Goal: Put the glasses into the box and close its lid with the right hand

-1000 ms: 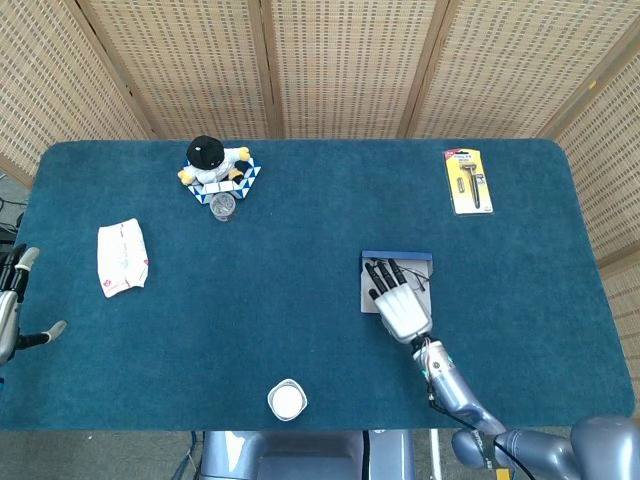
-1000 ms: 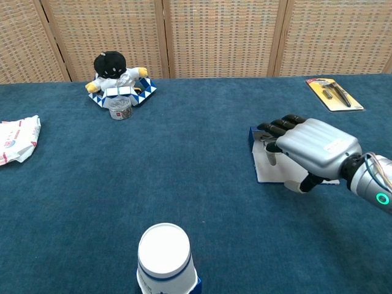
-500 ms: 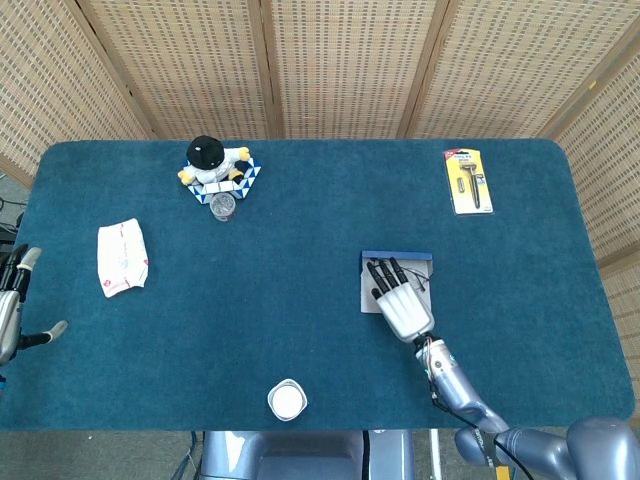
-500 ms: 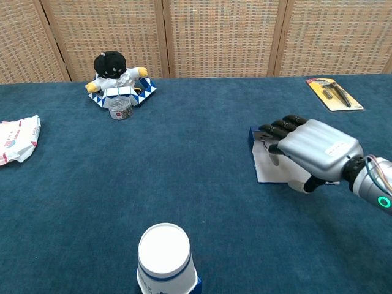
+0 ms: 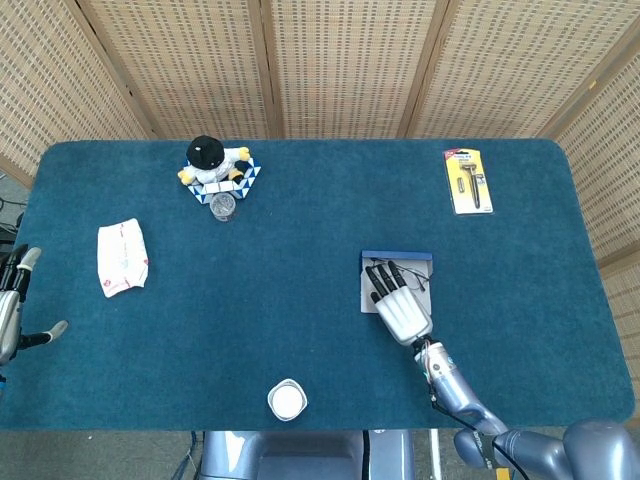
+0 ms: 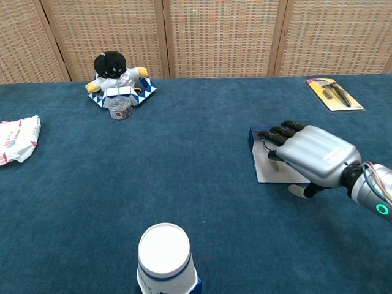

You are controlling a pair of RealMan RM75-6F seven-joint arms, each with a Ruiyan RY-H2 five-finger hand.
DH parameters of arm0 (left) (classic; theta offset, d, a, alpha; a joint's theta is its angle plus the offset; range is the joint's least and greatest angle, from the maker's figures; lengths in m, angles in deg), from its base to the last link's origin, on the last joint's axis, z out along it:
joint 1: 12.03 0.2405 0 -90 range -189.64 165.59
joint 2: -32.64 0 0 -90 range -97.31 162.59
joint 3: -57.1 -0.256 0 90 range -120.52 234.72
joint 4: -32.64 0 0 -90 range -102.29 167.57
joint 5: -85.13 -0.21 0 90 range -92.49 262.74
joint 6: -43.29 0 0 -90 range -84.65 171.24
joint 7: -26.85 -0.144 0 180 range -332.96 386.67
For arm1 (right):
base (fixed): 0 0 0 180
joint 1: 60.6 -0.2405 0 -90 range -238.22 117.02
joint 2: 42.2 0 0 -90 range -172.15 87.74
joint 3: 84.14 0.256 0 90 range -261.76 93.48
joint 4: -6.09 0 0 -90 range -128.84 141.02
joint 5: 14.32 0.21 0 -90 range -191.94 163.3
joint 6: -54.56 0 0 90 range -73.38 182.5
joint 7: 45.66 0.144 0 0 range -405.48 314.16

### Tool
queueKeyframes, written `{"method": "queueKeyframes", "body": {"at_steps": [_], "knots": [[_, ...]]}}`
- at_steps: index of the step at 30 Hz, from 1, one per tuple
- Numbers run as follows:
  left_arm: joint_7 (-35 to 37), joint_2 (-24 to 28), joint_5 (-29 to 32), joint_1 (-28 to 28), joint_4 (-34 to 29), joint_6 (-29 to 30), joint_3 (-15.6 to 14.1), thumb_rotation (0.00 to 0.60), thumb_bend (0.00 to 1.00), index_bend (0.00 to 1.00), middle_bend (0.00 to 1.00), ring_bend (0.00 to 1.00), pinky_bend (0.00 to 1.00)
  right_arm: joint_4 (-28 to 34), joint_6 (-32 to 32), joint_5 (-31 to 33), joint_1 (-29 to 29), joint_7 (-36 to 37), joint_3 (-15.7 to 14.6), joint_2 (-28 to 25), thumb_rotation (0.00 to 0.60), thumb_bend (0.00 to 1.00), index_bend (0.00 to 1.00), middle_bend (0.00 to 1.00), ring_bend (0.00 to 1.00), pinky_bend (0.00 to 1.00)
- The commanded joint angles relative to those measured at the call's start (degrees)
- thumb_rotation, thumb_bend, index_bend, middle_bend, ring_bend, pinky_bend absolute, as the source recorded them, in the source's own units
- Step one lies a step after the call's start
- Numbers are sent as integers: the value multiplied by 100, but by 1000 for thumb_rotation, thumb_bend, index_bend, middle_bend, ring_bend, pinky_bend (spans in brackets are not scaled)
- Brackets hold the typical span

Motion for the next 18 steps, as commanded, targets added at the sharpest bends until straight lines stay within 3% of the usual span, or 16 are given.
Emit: {"method": "queueKeyframes", "body": {"at_steps": [1, 8, 18], "knots": [[-4, -1, 2, -1, 2, -1, -1, 600, 0, 0, 0, 0, 0, -85, -3, -35, 3, 22, 11, 49, 600, 363, 389, 38, 0, 54], [-28, -11, 16, -10, 3, -10, 1, 600, 0, 0, 0, 0, 0, -280, 67, -144, -4, 80, 67, 135, 600, 424, 496, 63, 0, 67], [-49, -20, 22, -12, 2, -10, -4, 600, 0, 0, 0, 0, 0, -567, 116, -225, -11, 191, 144, 227, 600, 440, 525, 89, 0, 80]]}}
